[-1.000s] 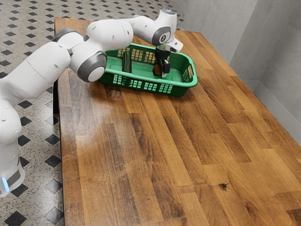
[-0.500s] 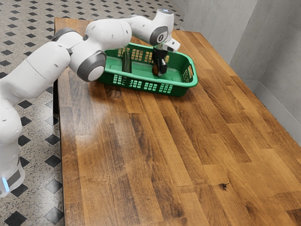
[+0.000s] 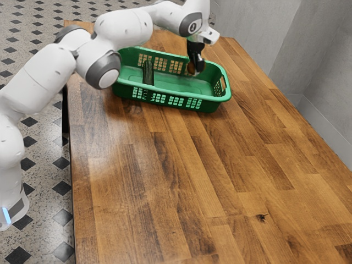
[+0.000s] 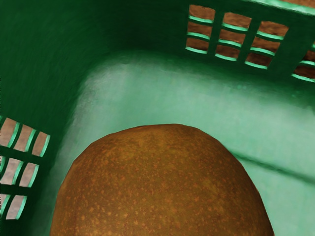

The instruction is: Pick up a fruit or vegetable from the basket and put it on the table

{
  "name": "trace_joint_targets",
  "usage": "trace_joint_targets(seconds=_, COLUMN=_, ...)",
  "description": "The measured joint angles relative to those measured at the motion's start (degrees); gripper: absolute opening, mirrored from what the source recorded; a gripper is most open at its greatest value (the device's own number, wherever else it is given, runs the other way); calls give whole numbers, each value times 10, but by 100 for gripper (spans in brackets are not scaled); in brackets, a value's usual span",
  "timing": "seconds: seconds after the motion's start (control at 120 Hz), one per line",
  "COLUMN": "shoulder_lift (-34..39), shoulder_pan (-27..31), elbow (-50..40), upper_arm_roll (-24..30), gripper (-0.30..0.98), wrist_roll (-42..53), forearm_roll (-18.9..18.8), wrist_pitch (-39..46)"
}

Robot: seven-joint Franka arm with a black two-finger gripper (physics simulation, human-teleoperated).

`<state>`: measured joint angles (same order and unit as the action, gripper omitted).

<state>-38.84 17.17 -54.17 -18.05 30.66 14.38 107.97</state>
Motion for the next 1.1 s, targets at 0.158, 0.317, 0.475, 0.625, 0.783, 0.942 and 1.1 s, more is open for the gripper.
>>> trace_joint_targets(seconds=0.158, shoulder_lift=49, shoulder_pan=-66, elbow=0, upper_arm_roll=0, gripper=30, wrist_roll=2, forearm_roll=-10, wrist_pitch=-24)
trace_joint_targets(seconds=0.317, shoulder_lift=57, shoulder_pan=-127, elbow=0, upper_arm_roll=15, gripper=30, wrist_roll=3, forearm_roll=-15, wrist_pitch=-40)
trace_joint_targets(seconds=0.475, shoulder_lift=41, shoulder_pan=-160, elbow=-4, upper_arm_roll=53, gripper=30, wrist_roll=4, forearm_roll=-18, wrist_pitch=-46)
trace_joint_targets(seconds=0.625, shoulder_lift=-9, shoulder_pan=-169, elbow=-6, upper_arm_roll=118, gripper=30, wrist_roll=5, forearm_roll=-32, wrist_pitch=-46)
trace_joint_targets(seconds=0.783, shoulder_lift=-45, shoulder_pan=-173, elbow=-6, upper_arm_roll=146, gripper=30, wrist_roll=5, forearm_roll=-37, wrist_pitch=-41)
trace_joint_targets(seconds=0.942, shoulder_lift=-46, shoulder_pan=-180, elbow=-6, upper_arm_roll=149, gripper=53, wrist_roll=6, forearm_roll=-39, wrist_pitch=-39)
trace_joint_targets(seconds=1.1, shoulder_lift=-34, shoulder_pan=-182, elbow=-5, upper_arm_roll=150, gripper=63, wrist_roll=7, forearm_roll=-33, wrist_pitch=-51)
